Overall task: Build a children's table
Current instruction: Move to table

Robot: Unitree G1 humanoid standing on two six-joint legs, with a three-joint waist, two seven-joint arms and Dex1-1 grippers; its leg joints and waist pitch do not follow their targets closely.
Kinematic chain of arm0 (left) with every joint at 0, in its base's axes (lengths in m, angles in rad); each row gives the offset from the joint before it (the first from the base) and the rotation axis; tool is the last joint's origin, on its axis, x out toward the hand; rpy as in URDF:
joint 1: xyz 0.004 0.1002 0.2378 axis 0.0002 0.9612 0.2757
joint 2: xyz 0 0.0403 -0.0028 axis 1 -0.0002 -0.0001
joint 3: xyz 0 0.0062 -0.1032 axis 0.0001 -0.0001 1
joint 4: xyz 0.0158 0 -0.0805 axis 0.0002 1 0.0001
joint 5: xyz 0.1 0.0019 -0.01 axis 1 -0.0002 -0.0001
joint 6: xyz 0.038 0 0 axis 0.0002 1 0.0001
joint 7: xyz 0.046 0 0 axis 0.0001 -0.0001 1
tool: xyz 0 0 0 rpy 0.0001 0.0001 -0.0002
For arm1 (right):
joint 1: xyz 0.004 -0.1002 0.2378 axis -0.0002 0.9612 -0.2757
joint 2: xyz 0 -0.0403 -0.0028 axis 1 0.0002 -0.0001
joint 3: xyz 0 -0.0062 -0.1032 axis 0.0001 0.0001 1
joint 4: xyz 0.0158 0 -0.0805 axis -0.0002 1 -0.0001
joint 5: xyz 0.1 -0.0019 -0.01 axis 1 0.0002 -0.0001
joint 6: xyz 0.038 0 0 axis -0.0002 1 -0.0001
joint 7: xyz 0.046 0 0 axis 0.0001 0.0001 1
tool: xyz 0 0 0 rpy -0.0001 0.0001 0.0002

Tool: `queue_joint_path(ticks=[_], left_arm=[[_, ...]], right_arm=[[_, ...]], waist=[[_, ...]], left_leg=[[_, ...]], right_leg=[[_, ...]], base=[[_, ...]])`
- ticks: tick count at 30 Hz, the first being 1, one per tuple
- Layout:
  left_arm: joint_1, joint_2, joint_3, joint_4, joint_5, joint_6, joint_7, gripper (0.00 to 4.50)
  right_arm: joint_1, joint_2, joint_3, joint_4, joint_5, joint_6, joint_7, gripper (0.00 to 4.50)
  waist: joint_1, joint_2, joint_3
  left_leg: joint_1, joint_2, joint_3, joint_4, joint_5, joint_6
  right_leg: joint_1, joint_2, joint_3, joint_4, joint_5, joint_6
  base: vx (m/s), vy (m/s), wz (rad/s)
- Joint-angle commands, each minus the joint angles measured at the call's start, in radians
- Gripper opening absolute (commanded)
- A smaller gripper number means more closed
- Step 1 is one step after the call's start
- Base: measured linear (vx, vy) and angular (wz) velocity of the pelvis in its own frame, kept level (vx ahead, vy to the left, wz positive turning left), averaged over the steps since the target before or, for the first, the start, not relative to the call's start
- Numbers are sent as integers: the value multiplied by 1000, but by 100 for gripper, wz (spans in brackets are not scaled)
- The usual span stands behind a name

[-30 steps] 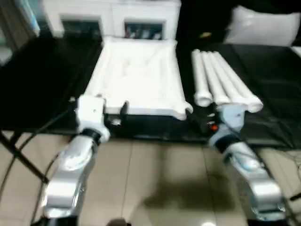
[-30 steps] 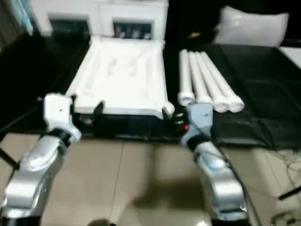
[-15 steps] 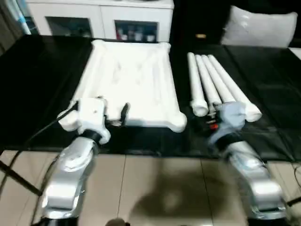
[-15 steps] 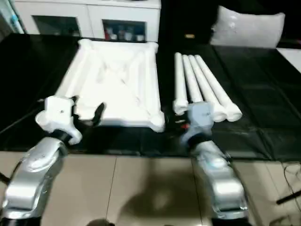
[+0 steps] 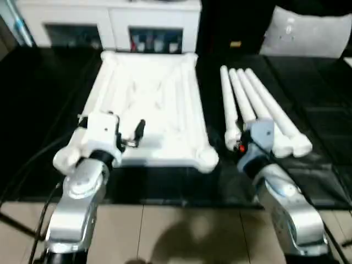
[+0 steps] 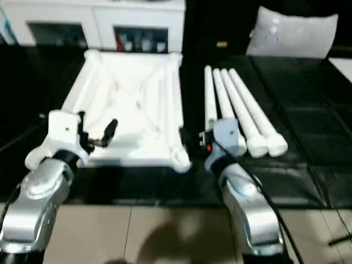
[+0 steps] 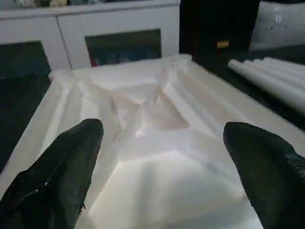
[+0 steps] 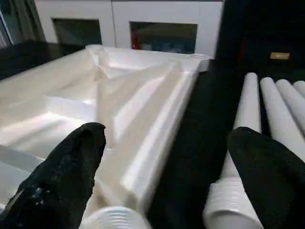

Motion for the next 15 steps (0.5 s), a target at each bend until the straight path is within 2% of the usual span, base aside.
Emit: queue_joint_path(ticks=[1,2,3,4,5,6,7,8,9,10,11,12,13,14,15], left_arm=[[6,6,-21,-2,1,-3,-19,450],[5,9,-26,-1,0,-2,-23,450],[5,14,-33,1,-1,-1,-30,450],[6,17,-40,3,-2,-3,-39,450],[7,18,-41,4,-2,-4,-41,450],[7,23,-51,9,-1,-5,-57,450],[6,25,-54,12,0,-7,-62,450],[6,25,-54,12,0,-7,-62,450],[5,28,-59,18,-1,-10,-73,450],[4,33,-68,25,1,-13,-86,450],[4,34,-69,26,0,-14,-88,450],[3,38,-74,28,-1,-14,-97,450],[-1,51,-90,33,-17,-6,-134,450],[-5,64,-105,36,-21,-9,-165,450],[-5,64,-105,36,-21,-9,-165,450]], right_arm=[[-4,26,-34,-5,28,13,-17,444],[-6,26,-39,-3,25,9,-22,444],[-8,16,-38,2,8,8,-24,444],[-9,8,-38,6,-4,6,-26,444],[-9,7,-39,6,-5,5,-26,444],[-10,-3,-41,7,-9,-2,-26,444],[-10,-6,-41,6,-7,-1,-25,444],[-10,-6,-41,6,-7,-1,-25,444],[-8,-9,-42,2,-5,1,-23,444],[-6,-14,-42,-5,-9,3,-18,444],[-6,-14,-43,-6,-9,4,-17,444],[-6,-16,-43,-8,-9,10,-16,444],[-7,-36,-36,-10,-17,33,-5,444],[-10,-56,-29,-6,-29,39,5,444],[-10,-56,-29,-6,-29,39,5,444]], waist=[[40,-18,-58],[61,-25,-44],[76,-5,-30],[83,35,-38],[73,53,-43],[29,85,-72],[13,84,-76],[14,72,-75],[18,63,-67],[20,48,-63],[21,36,-59],[31,-14,-59],[62,-38,-54],[72,-31,-62],[76,-23,-53]], left_leg=[[-27,10,36,31,-13,264],[-83,46,33,60,39,144],[-71,81,30,16,76,63],[-35,109,34,-51,89,47],[-2,133,26,-88,93,54],[120,178,-53,-106,171,176],[174,202,-93,-103,187,260],[169,230,-113,-100,234,378],[144,224,-91,-103,278,420],[120,205,-56,-112,248,427],[105,178,-33,-110,192,402],[43,90,24,-67,36,296],[-20,43,49,2,-23,191],[-36,57,31,3,36,138],[-33,75,27,-34,131,44]], right_leg=[[109,-137,148,-178,50,-64],[166,-162,125,-175,-46,-159],[143,-139,96,-184,-108,-227],[132,-91,48,-176,-137,-259],[113,-46,13,-157,-114,-237],[21,28,-42,-50,-48,-172],[-45,28,-39,-10,-84,-130],[-69,6,-25,35,-81,-37],[-92,-5,-16,54,-29,23],[-91,-18,-4,34,37,29],[-79,-25,7,-3,77,8],[-6,-75,68,-105,148,-22],[73,-150,142,-160,5,-47],[99,-170,143,-143,33,-52],[80,-132,106,-119,167,-61]], base=[[75,-57,52],[79,-28,7],[79,-28,7],[94,-11,1],[135,33,3],[135,33,3],[137,59,1],[85,38,6],[85,38,6],[59,7,6],[0,0,0],[0,0,0],[40,-90,-2],[50,-98,-10],[50,-98,-10]])
